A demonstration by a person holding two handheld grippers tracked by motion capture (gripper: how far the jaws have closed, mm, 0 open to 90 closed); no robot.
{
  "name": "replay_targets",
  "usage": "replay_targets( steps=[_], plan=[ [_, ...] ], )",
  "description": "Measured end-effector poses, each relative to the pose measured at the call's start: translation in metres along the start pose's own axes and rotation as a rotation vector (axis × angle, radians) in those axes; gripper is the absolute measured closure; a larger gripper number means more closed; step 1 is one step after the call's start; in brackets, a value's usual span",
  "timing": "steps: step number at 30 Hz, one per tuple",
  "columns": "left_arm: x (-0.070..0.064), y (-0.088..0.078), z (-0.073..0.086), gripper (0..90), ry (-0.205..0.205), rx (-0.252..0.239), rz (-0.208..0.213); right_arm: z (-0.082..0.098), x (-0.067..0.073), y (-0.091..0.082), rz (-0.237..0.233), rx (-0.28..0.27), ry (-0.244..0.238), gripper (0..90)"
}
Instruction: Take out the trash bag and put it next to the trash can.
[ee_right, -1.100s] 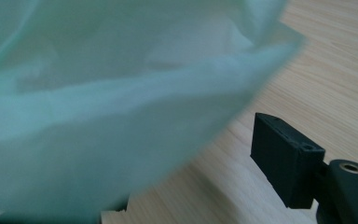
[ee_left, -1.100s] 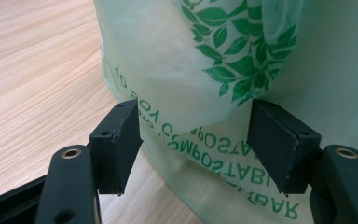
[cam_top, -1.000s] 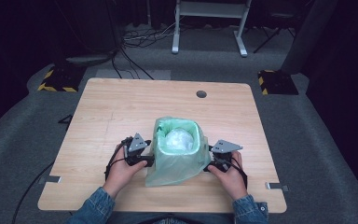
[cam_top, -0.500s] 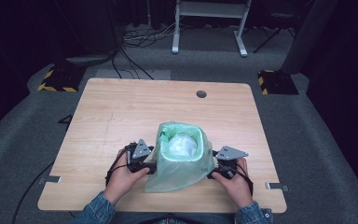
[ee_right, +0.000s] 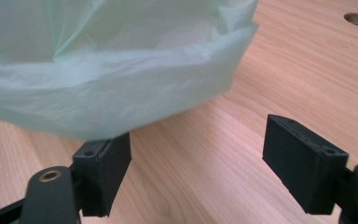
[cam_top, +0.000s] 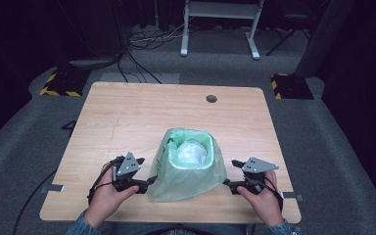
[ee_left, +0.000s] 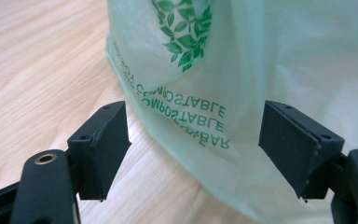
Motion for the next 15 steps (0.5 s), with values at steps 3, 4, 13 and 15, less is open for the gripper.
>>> replay_targets(
  steps=[3,4,13,15],
  plan=[
    [-0.006,-0.011,-0.002,23.7,-0.004,-0.020,0.021,0.002,-0.004,-0.011,0.021,0.026,-0.002,21.3],
    [-0.008,-0.013,-0.003,23.4,-0.003,-0.028,0.027,0.001,-0.004,-0.015,0.022,0.029,0.001,20.5],
    [-0.036,-0.003,-0.003,19.7,0.027,-0.005,0.145,-0.014,0.010,-0.031,-0.042,-0.012,-0.025,17.0],
    [-0.038,0.005,0.000,19.7,0.028,0.017,0.161,-0.014,0.014,-0.026,-0.062,-0.009,-0.025,16.1]
  ],
)
Point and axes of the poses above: each handheld gripper's, and its own axes: y roughly forward along the jaws, z roughly out of its underside, x roughly to its left, the point moved 4 cm from there along y, roughly forward along the jaws, and after that the axes turned 10 degrees about z, right-handed, at the moved point
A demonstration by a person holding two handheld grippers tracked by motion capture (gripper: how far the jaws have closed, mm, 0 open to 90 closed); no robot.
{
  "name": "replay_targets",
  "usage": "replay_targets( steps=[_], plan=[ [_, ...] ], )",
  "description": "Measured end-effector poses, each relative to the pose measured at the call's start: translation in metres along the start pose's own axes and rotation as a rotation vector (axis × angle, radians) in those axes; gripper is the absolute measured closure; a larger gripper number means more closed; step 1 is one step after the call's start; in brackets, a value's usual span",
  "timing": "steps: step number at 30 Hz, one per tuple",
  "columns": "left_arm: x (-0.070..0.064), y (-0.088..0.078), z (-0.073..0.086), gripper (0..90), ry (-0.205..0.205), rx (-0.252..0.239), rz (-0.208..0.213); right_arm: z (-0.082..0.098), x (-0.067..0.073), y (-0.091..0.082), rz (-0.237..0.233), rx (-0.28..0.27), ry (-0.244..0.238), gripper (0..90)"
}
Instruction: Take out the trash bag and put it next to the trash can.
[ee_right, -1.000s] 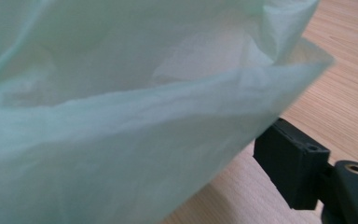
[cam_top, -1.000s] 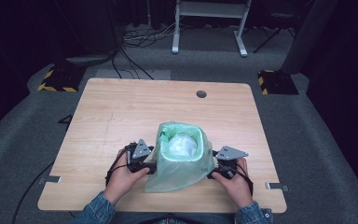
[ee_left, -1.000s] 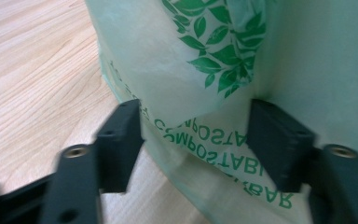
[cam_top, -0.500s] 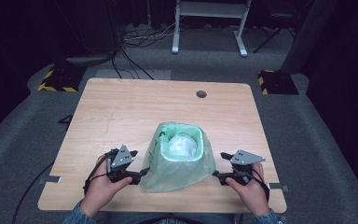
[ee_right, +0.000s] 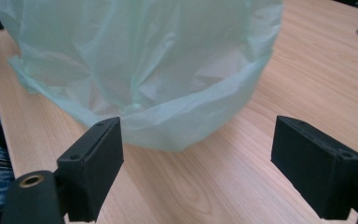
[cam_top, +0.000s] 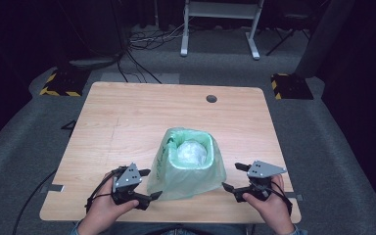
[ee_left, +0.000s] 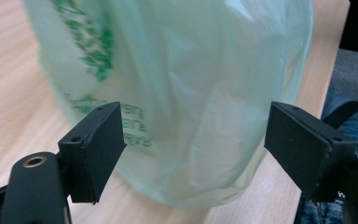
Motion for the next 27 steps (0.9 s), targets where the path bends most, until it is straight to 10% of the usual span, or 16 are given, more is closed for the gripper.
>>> replay_targets(
  steps=[9,12,16,22,27],
  plan=[
    [0.003,0.041,0.012,20.2,-0.004,0.079,0.026,0.001,0.009,0.040,-0.056,0.054,-0.022,20.3],
    [0.005,0.050,0.015,22.6,-0.006,0.086,0.025,0.004,0.008,0.047,-0.086,0.064,-0.005,42.1],
    [0.010,0.050,0.014,58.3,0.006,0.081,0.006,0.003,0.010,0.042,-0.161,0.050,0.009,86.6],
    [0.009,0.034,0.003,86.5,0.017,0.031,-0.003,-0.005,0.011,0.031,-0.151,0.008,0.003,90.0],
    [0.003,0.015,-0.010,89.2,0.036,-0.001,-0.004,-0.017,0.016,0.016,-0.138,-0.033,-0.024,90.0]
  ],
)
Point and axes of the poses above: each handheld gripper's, and its own axes: y roughly forward along the jaws, z roughly out of its underside, x roughly to its left, the point moved 4 cm from there along y, roughly forward along the jaws, and after that the axes turned 10 degrees about z, right-handed, at the moved point
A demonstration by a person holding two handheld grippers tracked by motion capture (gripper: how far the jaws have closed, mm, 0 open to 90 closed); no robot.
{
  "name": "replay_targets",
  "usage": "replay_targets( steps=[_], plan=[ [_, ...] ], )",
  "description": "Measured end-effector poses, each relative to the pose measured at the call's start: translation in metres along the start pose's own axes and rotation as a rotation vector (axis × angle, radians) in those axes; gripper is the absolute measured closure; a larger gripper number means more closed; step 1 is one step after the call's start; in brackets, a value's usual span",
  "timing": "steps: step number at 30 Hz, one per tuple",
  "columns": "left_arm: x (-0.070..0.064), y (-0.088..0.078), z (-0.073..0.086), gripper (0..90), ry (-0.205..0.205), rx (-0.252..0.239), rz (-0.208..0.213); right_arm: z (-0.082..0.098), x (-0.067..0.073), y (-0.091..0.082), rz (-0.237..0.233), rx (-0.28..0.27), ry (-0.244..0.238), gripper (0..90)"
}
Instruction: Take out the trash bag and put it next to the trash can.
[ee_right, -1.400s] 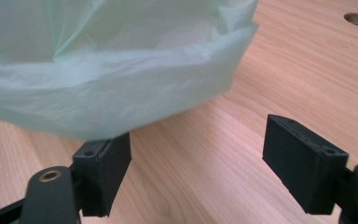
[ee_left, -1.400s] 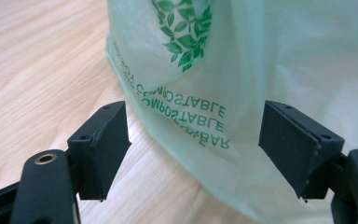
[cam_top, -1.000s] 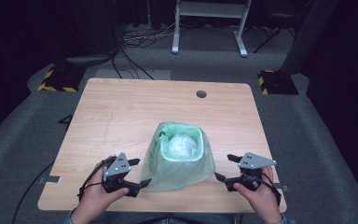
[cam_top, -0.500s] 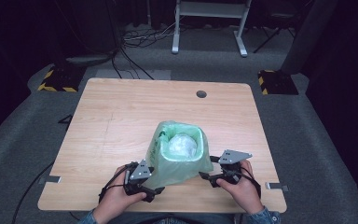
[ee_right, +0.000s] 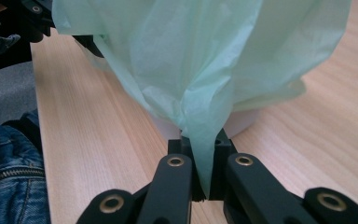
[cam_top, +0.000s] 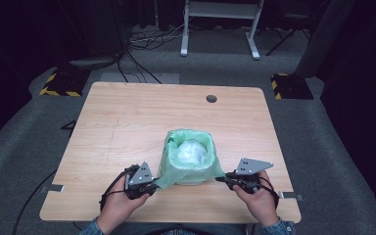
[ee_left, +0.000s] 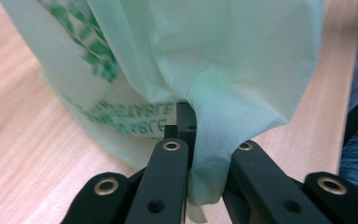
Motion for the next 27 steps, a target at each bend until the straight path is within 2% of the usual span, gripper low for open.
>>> replay_targets(
  steps=[5,11,15,21,25,26,27],
  plan=[
    [-0.006,-0.018,-0.014,89.1,0.029,-0.037,0.001,-0.016,0.006,-0.017,0.019,-0.034,-0.041,90.0],
    [0.001,-0.035,-0.031,86.3,0.044,-0.071,-0.026,-0.037,0.008,-0.030,0.039,-0.073,-0.081,90.0],
    [0.007,-0.048,-0.043,83.6,0.056,-0.108,-0.055,-0.050,0.005,-0.034,0.053,-0.087,-0.096,90.0],
    [0.018,-0.060,-0.051,84.6,0.049,-0.140,-0.104,-0.071,0.000,-0.039,0.086,-0.111,-0.119,90.0],
    [0.029,-0.061,-0.055,85.2,0.040,-0.142,-0.118,-0.080,-0.010,-0.038,0.102,-0.116,-0.120,90.0],
    [0.031,-0.060,-0.056,85.2,0.027,-0.146,-0.113,-0.082,-0.013,-0.037,0.106,-0.111,-0.117,90.0],
    [0.034,-0.061,-0.057,85.2,0.034,-0.142,-0.125,-0.083,-0.016,-0.035,0.110,-0.108,-0.112,90.0]
  ],
)
Point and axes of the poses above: each handheld gripper's, and its own axes: y roughly forward along the jaws, z roughly out of its underside, x roughly to its left, the point moved 4 cm from there along y, roughly forward along the jaws, and after that the axes turned 10 degrees about z, right-handed, at the moved point
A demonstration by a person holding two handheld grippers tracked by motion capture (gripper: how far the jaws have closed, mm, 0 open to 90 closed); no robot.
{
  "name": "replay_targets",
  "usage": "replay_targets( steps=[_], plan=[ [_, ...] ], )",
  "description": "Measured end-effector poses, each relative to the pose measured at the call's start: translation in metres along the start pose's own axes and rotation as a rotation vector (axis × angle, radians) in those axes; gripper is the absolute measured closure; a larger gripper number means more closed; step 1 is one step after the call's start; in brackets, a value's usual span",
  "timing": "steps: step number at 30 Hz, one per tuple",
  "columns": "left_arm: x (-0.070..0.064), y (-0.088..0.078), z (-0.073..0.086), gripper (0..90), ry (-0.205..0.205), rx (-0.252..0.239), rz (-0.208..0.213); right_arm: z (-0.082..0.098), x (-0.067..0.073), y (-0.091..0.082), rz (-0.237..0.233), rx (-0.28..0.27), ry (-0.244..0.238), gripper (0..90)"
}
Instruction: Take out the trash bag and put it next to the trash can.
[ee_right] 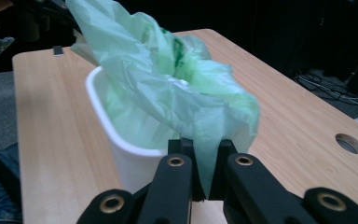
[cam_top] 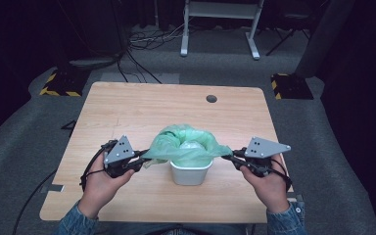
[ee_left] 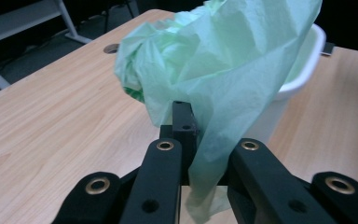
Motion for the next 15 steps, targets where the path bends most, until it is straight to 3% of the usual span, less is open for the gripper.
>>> replay_targets(
  steps=[9,15],
  plan=[
    [0.022,0.022,0.009,88.9,-0.046,0.033,-0.009,0.011,-0.021,0.029,-0.005,0.054,0.056,90.0],
    [0.023,0.033,0.020,89.1,-0.078,0.048,0.021,0.024,-0.025,0.038,-0.027,0.067,0.101,86.7]
  ],
)
Point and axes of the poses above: each handheld gripper's, and its own axes: y roughly forward along the jaws, z roughly out of its underside, x roughly to its left, the point moved 4 cm from there along y, roughly forward along the jaws, and after that the axes turned 10 degrees about z, right-handed, at the moved point
